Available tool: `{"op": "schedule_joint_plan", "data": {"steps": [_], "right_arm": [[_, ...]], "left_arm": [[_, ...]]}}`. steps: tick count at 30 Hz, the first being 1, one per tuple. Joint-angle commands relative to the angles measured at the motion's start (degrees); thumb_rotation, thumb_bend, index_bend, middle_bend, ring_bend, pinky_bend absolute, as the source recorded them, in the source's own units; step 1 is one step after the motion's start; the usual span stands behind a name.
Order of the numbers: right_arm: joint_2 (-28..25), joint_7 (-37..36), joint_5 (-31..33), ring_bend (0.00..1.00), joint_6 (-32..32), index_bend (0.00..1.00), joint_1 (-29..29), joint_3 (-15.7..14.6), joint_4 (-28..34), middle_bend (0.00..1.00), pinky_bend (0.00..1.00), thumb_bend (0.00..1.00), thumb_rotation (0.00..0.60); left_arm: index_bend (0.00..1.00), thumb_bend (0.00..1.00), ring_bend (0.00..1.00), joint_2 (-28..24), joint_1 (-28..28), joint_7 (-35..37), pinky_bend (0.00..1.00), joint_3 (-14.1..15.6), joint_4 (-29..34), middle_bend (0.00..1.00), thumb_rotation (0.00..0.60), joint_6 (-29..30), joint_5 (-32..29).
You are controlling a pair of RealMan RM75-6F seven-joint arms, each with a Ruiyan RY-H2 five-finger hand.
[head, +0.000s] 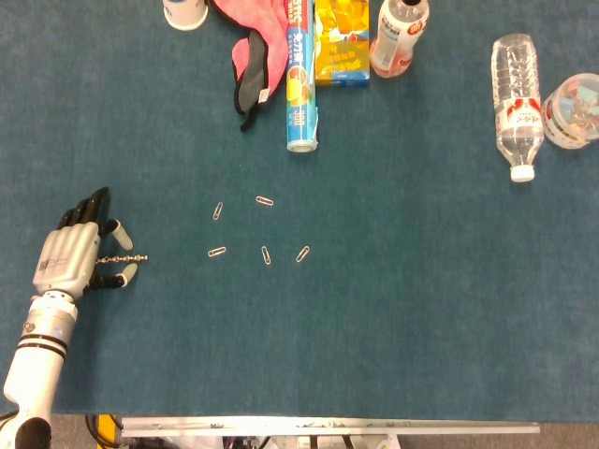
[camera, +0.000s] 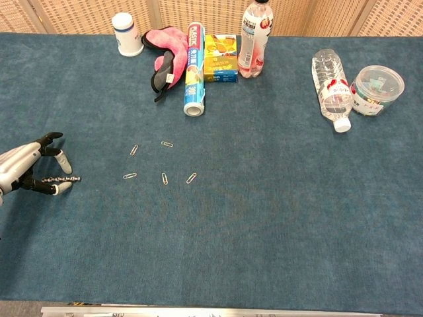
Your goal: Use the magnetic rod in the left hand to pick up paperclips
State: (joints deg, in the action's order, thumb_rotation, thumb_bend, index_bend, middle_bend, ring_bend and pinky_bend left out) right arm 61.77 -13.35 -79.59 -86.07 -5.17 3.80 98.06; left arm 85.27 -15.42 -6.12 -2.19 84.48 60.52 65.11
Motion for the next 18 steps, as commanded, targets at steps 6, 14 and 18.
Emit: {"op": "schedule_joint_plan", "data": {"steps": [6,14,18], "right_arm": [[-0.02,-0.07,0.04,0.37,-0.03,0.60,-0.01,0.06,0.04,0.45,0.54,0.31,0.600],[-0.06,0.03,-0.03,0.37,0.04,0.60,0.07,0.08,0.18,0.45,0.54,0.31,0.600],[-0.09,0.09,-0.06,0.37,0.09,0.60,0.09,0.05,0.24,0.45,0.54,0.31,0.600]], "left_arm": [[0.49,0.26,0.00,0.01,0.11,0.13,0.08,0.13,-0.09,0.00,0.600,0.01,-0.02],[0.51,0.29,0.00,0.19,0.08,0.02,0.08,0.12,-0.40,0.00,0.600,-0.11,-0.25],[0.52,0.30,0.00,0.21,0.07,0.04,0.08,0.09,-0.49,0.00,0.600,-0.20,-0.38]]}}
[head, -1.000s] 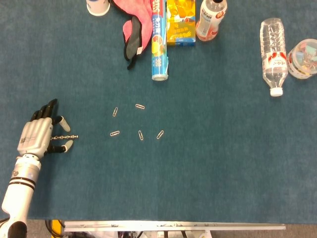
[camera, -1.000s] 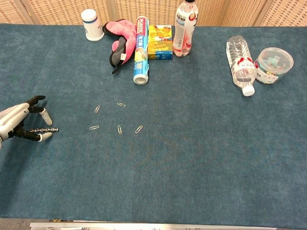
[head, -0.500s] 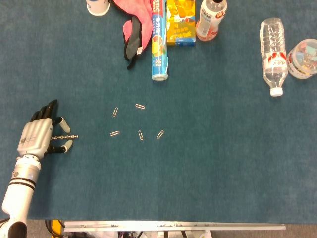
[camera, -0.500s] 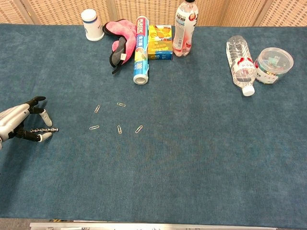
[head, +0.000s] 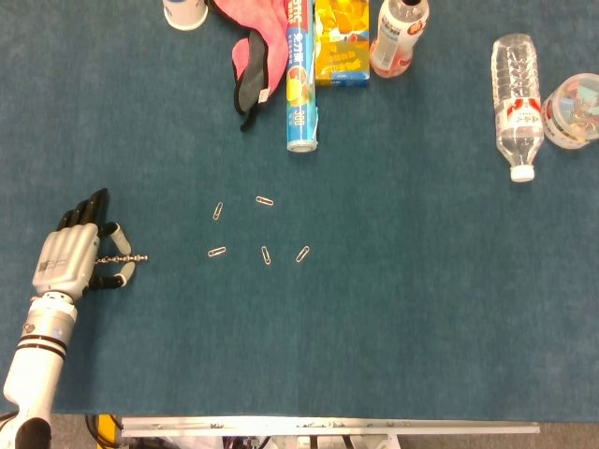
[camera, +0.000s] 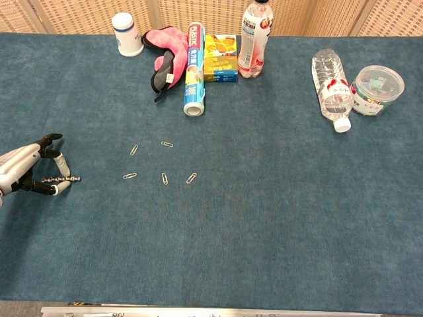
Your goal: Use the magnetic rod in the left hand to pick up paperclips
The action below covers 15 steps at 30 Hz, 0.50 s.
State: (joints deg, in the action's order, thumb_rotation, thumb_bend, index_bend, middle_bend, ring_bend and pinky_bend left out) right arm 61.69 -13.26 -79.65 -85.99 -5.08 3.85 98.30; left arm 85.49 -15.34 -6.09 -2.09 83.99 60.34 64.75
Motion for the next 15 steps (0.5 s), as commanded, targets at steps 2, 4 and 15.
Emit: {"op": "schedule_joint_plan", "data": {"steps": [2,4,15], "right_arm": [[0.00,0.06,0.08,0.37,0.03,0.60,0.02,0.04,0.01,0.45,0.54,0.31,0.600],[0.00,0.02,0.04,0.37,-0.01,0.60,0.01,0.03,0.03,0.45,0.54,0.31,0.600],[0.24,-0.32,0.23,0.37,0.10,0.60,-0.05,0.01,-0.38,0.45,0.54,0.31,0.600]], "left_arm": [[0.52,0.30,0.00,-0.02,-0.02,0.00,0.08,-0.01,-0.05,0.00,0.600,-0.07,-0.06],[0.53,0.30,0.00,-0.05,-0.04,-0.02,0.08,-0.01,-0.02,0.00,0.600,-0.10,-0.06],[0.55,0.33,0.00,0.25,-0.07,-0.50,0.08,-0.04,-0.13,0.00,0.600,0.15,-0.11]]}}
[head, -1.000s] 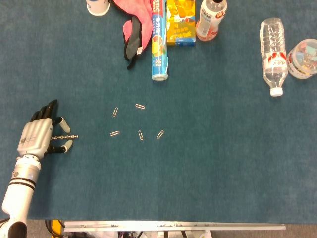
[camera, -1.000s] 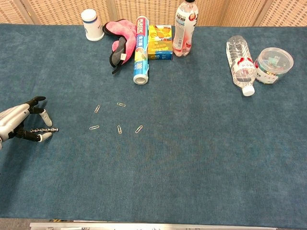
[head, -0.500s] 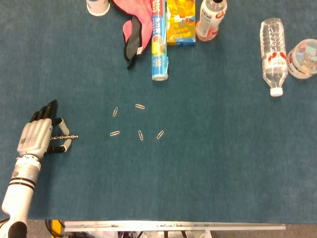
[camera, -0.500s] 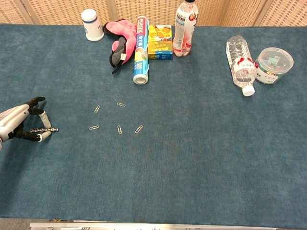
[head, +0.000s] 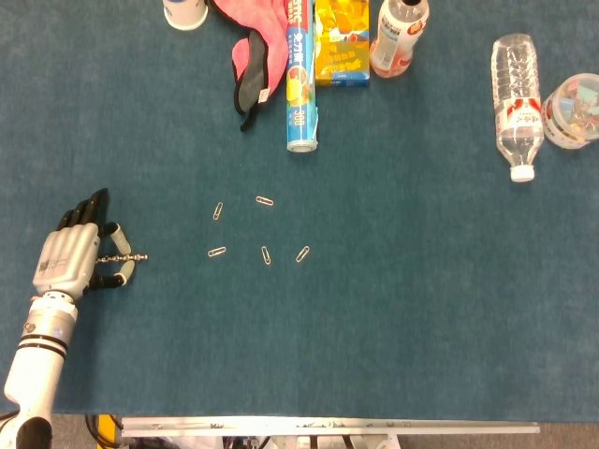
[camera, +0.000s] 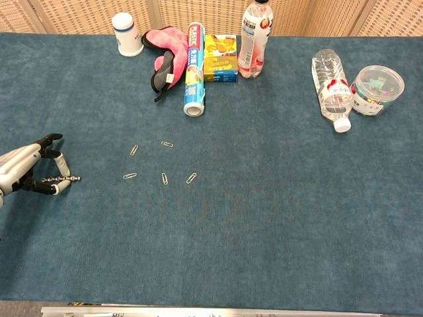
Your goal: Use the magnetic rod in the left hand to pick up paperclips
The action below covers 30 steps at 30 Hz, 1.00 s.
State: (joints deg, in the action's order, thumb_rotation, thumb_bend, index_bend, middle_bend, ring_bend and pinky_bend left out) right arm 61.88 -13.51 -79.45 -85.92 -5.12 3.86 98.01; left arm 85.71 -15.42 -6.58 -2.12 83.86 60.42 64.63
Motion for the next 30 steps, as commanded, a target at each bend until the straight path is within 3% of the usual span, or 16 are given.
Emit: {"op": "schedule_joint_plan", "data": {"steps": [1,30], "right_arm": [[0.08,-0.14,0.06,0.37,0.06,0.60,-0.01,-0.01,-0.15,0.45,0.54,0.31,0.600],[0.54,-0.73,0.05,0.37,0.01,0.60,-0.12,0.05,-0.70,0.45,0.54,0.31,0.600]], "left_arm": [[0.55,0.33,0.00,0.08,0.03,-0.06,0.08,-0.04,0.01,0.00,0.600,0.16,0.03],[0.57,0.35,0.00,-2.76,1.32,1.32,0.08,-0.49,6.37,0.00,0.600,4.94,3.48]]}}
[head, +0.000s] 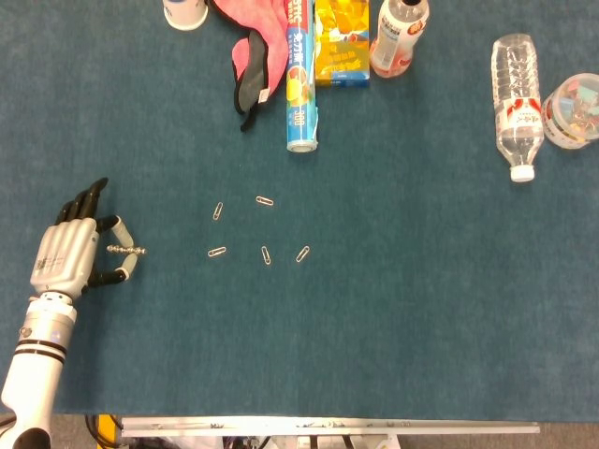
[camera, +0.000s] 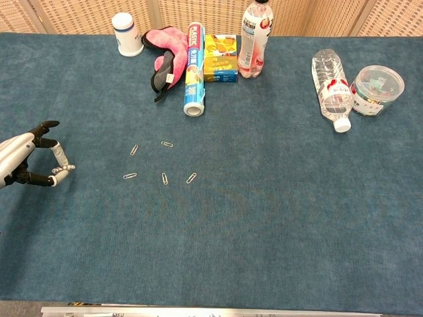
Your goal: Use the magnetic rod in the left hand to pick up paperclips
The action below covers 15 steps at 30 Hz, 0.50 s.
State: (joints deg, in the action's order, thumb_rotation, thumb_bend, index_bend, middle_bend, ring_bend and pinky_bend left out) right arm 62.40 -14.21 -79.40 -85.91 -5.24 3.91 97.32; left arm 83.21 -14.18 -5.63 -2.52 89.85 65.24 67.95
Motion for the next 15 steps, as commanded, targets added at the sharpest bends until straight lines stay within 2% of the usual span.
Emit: {"op": "schedule_joint_plan", "data": {"steps": [1,15], "right_arm": [[0.03,-0.06,0.03,0.37,0.03,0.60,0.00,0.00,-0.02,0.45,0.54,0.31,0.600],[-0.44,-0.09,-0.16,0.37,-0.57,0.60,-0.22,0.16,0.34,0.45,0.54,0.31,0.600]], "left_arm": [[0.57,0.35,0.00,-0.42,0.10,0.60,0.08,-0.11,0.68,0.00,0.600,0.17,0.24],[0.57,0.35,0.00,-2.44,-0.69,1.85,0.08,-0.88,6.23,0.00,0.600,0.31,1.71]]}}
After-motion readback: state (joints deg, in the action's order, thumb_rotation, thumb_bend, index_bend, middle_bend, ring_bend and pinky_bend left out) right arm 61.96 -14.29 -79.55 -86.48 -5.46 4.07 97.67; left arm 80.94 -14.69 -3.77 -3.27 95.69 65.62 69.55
